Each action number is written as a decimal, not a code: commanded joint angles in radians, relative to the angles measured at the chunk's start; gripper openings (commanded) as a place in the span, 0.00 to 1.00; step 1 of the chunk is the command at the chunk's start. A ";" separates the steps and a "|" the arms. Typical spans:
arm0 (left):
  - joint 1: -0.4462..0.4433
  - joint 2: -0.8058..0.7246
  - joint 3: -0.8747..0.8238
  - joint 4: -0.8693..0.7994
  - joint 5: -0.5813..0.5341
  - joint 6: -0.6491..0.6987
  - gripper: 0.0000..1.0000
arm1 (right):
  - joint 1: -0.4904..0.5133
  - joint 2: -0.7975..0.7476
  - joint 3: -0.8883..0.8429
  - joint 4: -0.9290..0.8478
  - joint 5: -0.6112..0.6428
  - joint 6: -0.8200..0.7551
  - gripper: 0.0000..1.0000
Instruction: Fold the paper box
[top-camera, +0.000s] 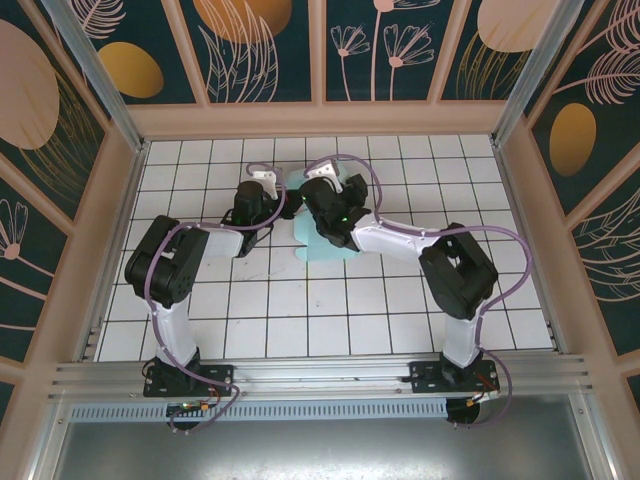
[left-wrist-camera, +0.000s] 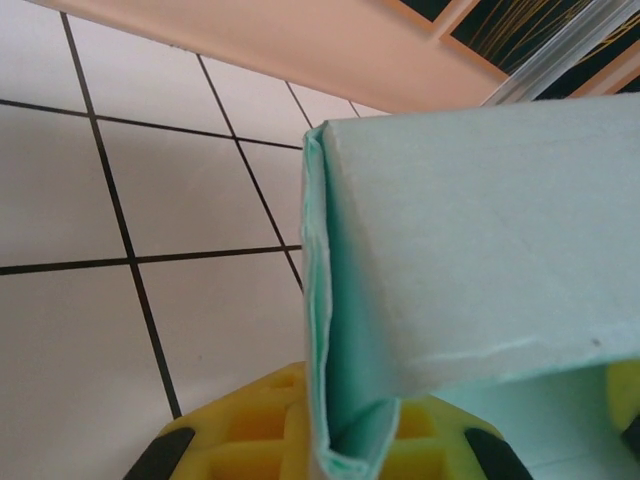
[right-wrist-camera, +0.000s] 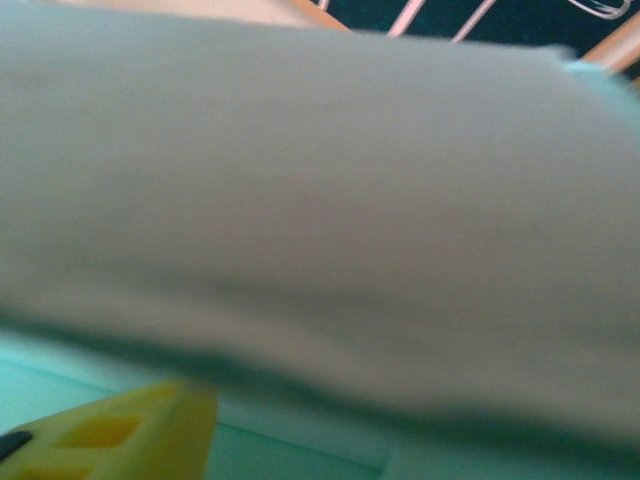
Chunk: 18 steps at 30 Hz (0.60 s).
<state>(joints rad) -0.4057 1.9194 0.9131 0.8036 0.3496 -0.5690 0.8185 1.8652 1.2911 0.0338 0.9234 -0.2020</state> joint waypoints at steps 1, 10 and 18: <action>-0.012 0.000 0.031 0.050 0.042 -0.002 0.00 | 0.005 -0.087 -0.030 0.016 -0.084 0.038 0.72; -0.012 0.003 0.044 0.023 0.029 -0.006 0.00 | -0.001 -0.233 -0.101 0.047 -0.278 0.075 0.98; -0.011 -0.011 0.053 -0.064 -0.023 -0.020 0.00 | -0.050 -0.431 -0.218 0.163 -0.576 0.189 0.98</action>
<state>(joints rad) -0.4133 1.9194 0.9382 0.7799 0.3534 -0.5697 0.8028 1.5188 1.1110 0.1066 0.5133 -0.1028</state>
